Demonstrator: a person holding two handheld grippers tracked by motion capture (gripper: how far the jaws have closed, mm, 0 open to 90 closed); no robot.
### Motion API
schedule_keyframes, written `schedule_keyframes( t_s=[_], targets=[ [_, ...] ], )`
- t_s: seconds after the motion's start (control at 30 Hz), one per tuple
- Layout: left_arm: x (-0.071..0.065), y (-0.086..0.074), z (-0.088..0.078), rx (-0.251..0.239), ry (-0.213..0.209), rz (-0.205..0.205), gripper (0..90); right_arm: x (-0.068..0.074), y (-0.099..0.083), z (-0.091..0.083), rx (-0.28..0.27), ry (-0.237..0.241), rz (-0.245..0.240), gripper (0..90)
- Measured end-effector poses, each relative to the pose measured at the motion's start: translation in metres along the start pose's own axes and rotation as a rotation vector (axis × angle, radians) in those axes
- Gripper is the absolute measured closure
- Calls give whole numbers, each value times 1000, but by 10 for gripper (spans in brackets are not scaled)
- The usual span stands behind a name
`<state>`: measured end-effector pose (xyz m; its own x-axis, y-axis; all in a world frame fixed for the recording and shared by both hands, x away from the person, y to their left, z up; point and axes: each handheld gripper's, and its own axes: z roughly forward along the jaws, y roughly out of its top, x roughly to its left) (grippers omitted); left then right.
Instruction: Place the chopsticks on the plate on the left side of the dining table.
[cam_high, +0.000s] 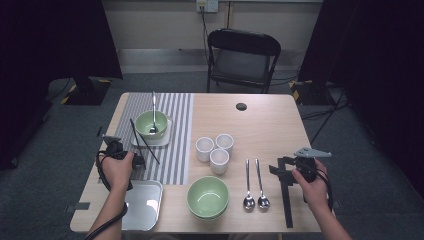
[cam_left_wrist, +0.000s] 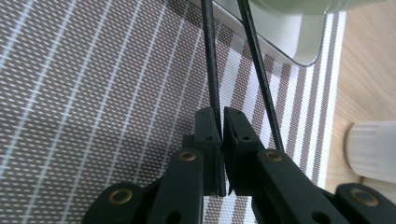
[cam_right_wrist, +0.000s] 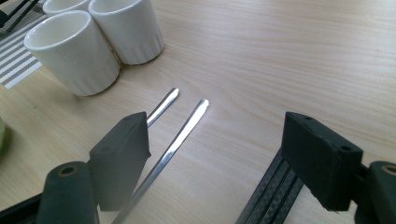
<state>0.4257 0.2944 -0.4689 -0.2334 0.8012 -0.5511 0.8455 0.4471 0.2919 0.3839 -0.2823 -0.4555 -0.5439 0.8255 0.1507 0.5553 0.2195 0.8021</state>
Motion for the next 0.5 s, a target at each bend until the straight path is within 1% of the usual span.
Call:
schedule_keyframes(
  t_s=[0.07,0.1,0.13,0.17,0.2,0.27,0.3,0.4,0.47,0.5],
  targets=[
    [0,0,0,4,-4,5,854,0,0,0,0,1,2,229],
    [0,-1,0,3,2,8,854,0,0,0,0,2,2,229],
    [-1,-1,0,5,-12,2,855,0,0,0,1,1,1,229],
    [-1,-1,0,5,-12,2,855,0,0,0,1,0,-1,229],
    [-2,-1,0,4,-3,1,855,0,0,0,1,0,-1,229],
    [-2,-2,0,7,-10,4,851,0,1,0,-1,1,1,229],
    [-2,-2,0,10,-20,4,846,0,1,-1,-2,2,2,229],
    [-4,-3,1,13,-24,6,842,0,1,-1,-3,0,1,229],
    [-5,-3,0,15,-23,13,842,0,1,-1,-4,-2,1,229],
    [-5,-3,0,22,-20,23,846,0,1,-1,-4,-2,2,229]
  ],
)
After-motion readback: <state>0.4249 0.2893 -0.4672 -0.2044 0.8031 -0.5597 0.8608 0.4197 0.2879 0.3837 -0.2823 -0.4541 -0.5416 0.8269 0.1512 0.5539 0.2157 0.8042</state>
